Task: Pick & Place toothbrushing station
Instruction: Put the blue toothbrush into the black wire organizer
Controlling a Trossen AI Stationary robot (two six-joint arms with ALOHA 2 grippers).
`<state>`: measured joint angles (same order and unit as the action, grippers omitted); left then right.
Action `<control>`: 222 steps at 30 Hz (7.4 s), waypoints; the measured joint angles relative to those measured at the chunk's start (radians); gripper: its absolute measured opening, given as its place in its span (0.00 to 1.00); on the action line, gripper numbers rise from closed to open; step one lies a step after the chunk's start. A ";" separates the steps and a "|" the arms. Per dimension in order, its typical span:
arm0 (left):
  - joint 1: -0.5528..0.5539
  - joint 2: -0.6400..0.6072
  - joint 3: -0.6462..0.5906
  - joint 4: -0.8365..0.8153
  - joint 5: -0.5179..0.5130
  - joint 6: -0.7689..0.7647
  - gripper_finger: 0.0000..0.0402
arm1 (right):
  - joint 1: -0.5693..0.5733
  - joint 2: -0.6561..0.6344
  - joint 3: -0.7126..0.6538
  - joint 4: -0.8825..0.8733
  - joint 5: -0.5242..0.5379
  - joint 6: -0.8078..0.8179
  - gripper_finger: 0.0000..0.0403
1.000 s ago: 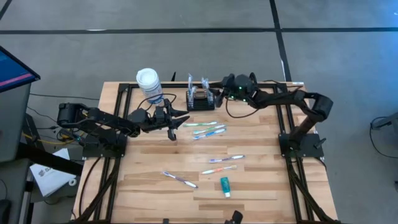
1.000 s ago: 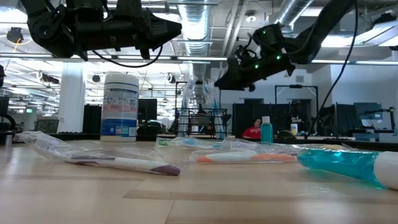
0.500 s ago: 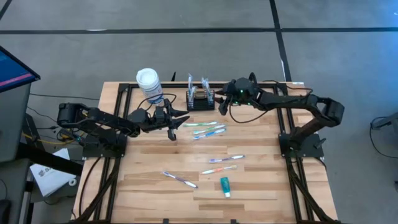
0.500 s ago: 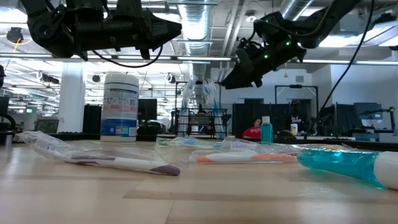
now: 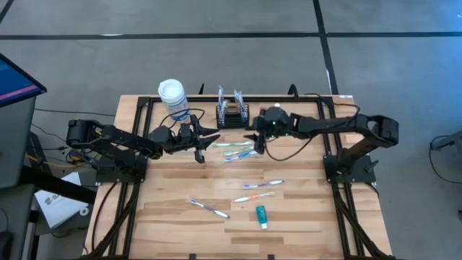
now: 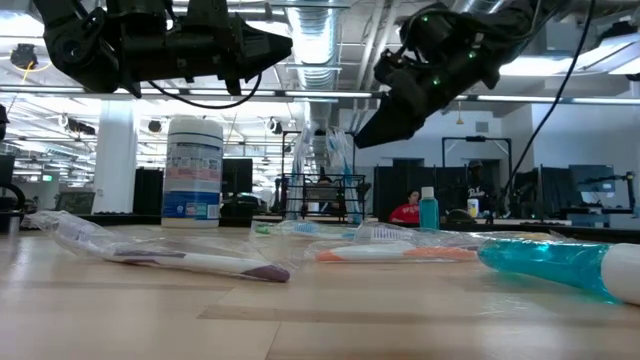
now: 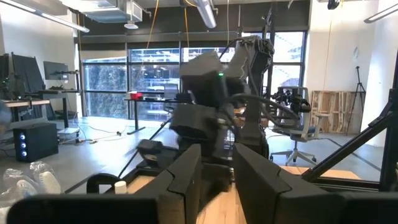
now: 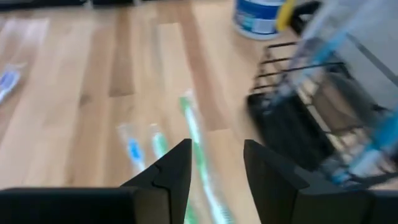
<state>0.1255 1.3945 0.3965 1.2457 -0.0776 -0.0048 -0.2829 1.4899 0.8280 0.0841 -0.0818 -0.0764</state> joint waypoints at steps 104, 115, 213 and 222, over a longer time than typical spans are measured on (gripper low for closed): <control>0.000 0.000 0.000 -0.018 0.000 0.000 0.22 | 0.092 0.033 0.135 -0.183 0.004 -0.142 0.00; 0.000 0.000 0.000 -0.016 0.000 0.000 0.22 | 0.073 -0.119 0.135 -0.078 0.004 -0.141 0.00; -0.003 0.137 0.251 0.145 0.189 -0.026 0.03 | 0.180 -0.127 0.135 0.224 -0.002 -0.144 0.10; -0.002 0.137 0.251 0.126 0.197 -0.029 0.02 | 0.176 -0.127 0.136 0.213 -0.001 -0.143 0.20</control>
<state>0.1230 1.5312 0.6479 1.3720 0.1190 -0.0341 -0.1068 1.3632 0.9638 0.2973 -0.0827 -0.2195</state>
